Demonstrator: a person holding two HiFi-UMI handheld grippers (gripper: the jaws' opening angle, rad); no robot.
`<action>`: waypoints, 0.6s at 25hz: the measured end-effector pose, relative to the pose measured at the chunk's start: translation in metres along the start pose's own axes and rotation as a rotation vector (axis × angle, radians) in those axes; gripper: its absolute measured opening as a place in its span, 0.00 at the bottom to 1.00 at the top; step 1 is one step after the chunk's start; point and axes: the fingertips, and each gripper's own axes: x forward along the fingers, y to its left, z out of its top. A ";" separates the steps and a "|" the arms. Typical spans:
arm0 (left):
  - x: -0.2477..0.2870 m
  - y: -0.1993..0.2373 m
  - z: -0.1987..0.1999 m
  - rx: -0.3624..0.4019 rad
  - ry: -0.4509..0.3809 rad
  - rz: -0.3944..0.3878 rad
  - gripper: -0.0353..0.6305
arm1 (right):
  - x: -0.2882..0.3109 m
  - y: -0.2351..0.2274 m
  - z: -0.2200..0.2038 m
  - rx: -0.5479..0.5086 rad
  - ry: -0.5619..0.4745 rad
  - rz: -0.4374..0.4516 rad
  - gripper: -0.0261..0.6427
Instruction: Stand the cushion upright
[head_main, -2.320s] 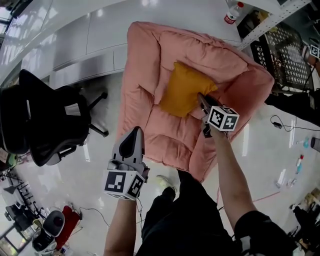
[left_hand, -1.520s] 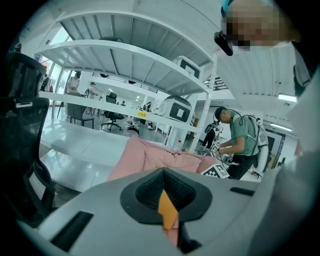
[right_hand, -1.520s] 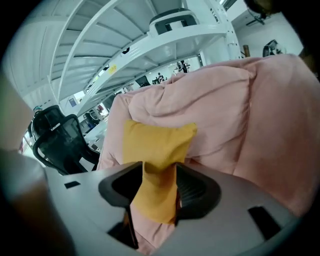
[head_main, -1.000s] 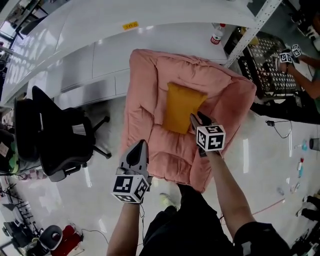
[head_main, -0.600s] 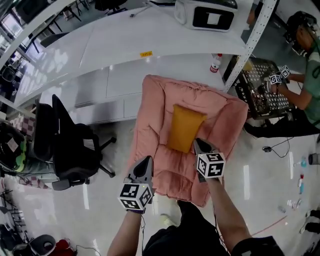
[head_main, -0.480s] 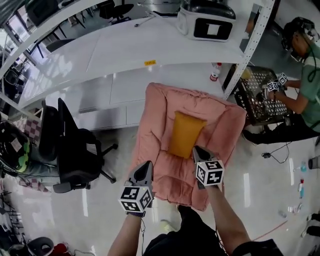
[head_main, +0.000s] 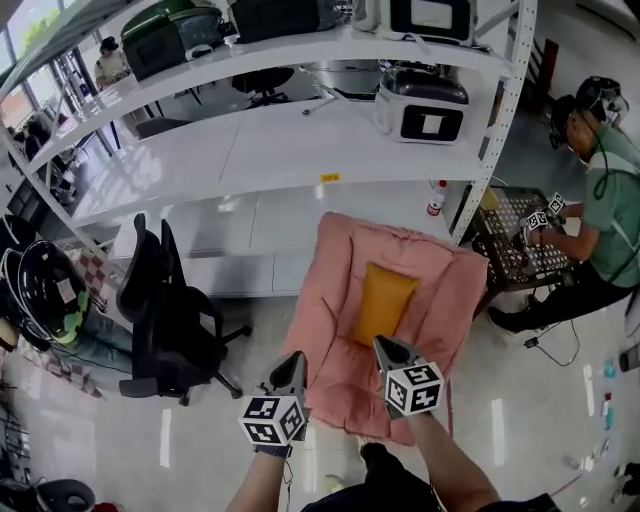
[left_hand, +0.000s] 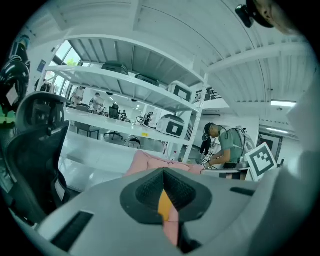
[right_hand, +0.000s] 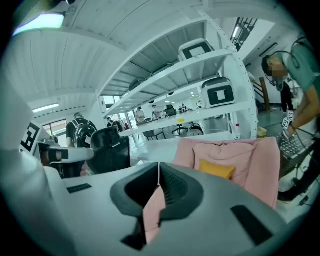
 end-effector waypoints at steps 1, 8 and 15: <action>-0.009 0.000 0.003 -0.001 -0.008 0.003 0.06 | -0.005 0.010 0.005 -0.011 -0.014 0.009 0.06; -0.064 0.012 0.026 -0.016 -0.056 0.041 0.06 | -0.026 0.061 0.032 -0.070 -0.071 0.056 0.05; -0.103 0.023 0.054 -0.011 -0.110 0.070 0.06 | -0.039 0.100 0.062 -0.125 -0.129 0.095 0.05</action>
